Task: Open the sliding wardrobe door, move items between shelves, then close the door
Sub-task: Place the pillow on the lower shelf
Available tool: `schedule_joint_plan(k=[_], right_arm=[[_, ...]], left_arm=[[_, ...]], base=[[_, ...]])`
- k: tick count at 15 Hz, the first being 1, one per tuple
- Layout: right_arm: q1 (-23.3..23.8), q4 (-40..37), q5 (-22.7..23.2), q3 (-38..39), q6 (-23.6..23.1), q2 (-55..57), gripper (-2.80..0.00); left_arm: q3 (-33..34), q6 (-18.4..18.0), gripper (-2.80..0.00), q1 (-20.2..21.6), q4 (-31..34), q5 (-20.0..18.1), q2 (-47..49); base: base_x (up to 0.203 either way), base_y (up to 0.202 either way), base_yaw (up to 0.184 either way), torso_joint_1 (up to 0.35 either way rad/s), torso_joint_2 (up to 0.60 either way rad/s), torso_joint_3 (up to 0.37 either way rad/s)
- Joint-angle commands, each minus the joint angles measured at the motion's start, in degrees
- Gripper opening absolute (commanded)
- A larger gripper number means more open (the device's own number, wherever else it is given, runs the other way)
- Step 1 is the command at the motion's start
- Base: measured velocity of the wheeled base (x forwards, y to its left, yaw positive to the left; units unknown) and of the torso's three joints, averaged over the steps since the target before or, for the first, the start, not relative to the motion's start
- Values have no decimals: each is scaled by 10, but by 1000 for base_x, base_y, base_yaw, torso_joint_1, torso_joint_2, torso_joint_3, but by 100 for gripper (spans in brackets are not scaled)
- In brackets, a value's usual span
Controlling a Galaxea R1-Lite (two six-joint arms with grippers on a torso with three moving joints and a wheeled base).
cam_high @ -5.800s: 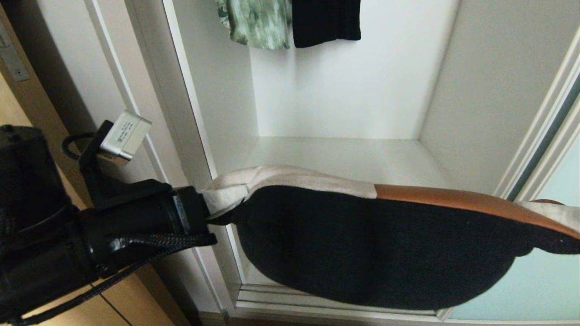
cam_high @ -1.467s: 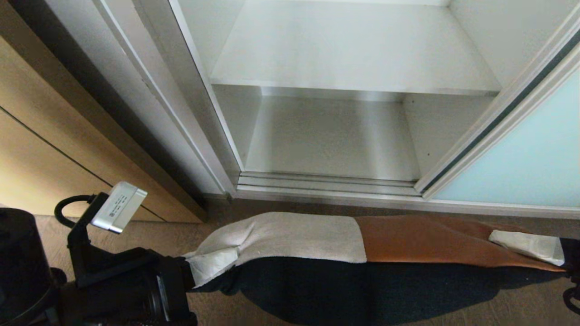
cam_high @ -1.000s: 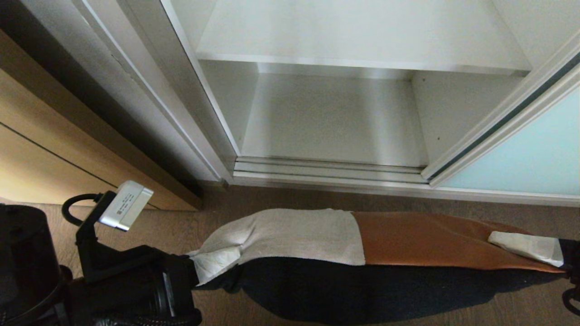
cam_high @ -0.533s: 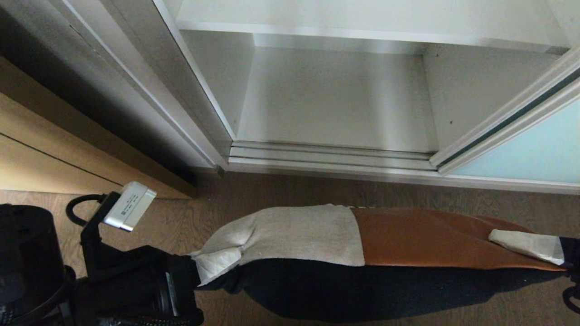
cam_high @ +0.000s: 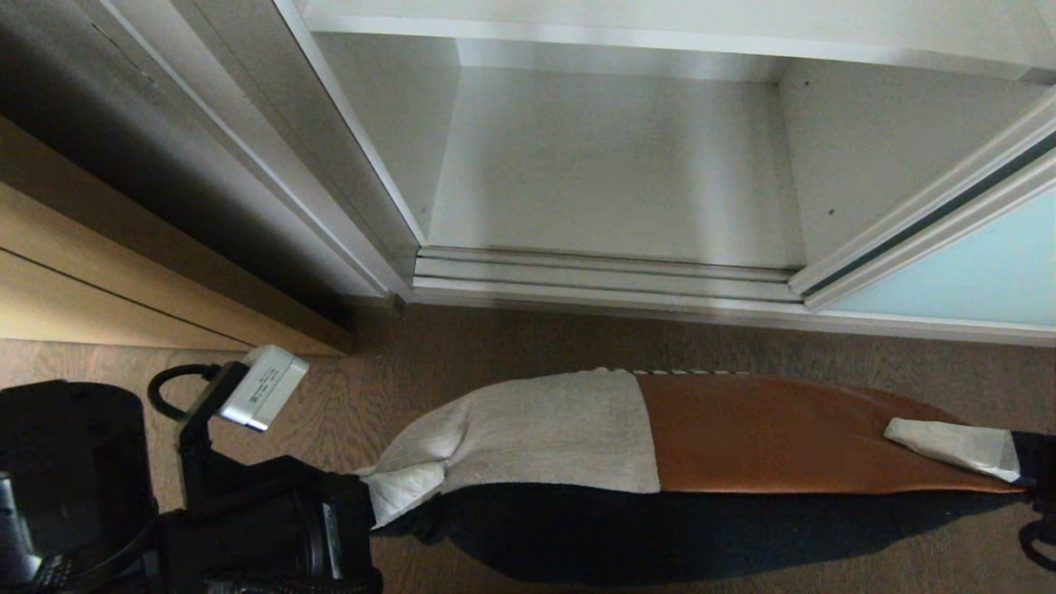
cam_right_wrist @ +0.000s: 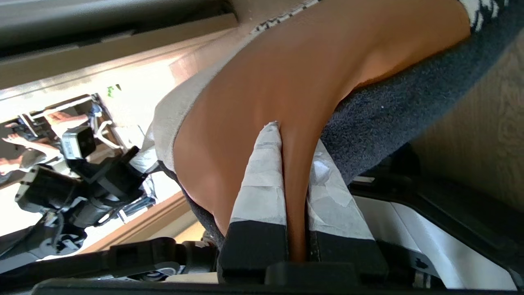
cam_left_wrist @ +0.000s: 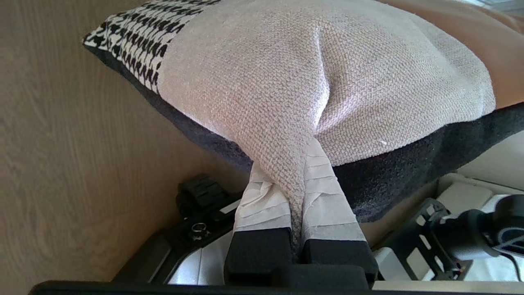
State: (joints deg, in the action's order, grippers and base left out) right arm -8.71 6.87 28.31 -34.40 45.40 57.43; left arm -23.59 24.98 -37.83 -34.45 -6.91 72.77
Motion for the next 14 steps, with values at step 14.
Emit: schedule_joint_plan(k=[14], right_arm=[[9, 311, 2, -79, 1, 210, -280]], left_arm=[[-260, 4, -280, 67, -113, 2, 202]], base=[[0, 0, 0, 0, 0, 0]])
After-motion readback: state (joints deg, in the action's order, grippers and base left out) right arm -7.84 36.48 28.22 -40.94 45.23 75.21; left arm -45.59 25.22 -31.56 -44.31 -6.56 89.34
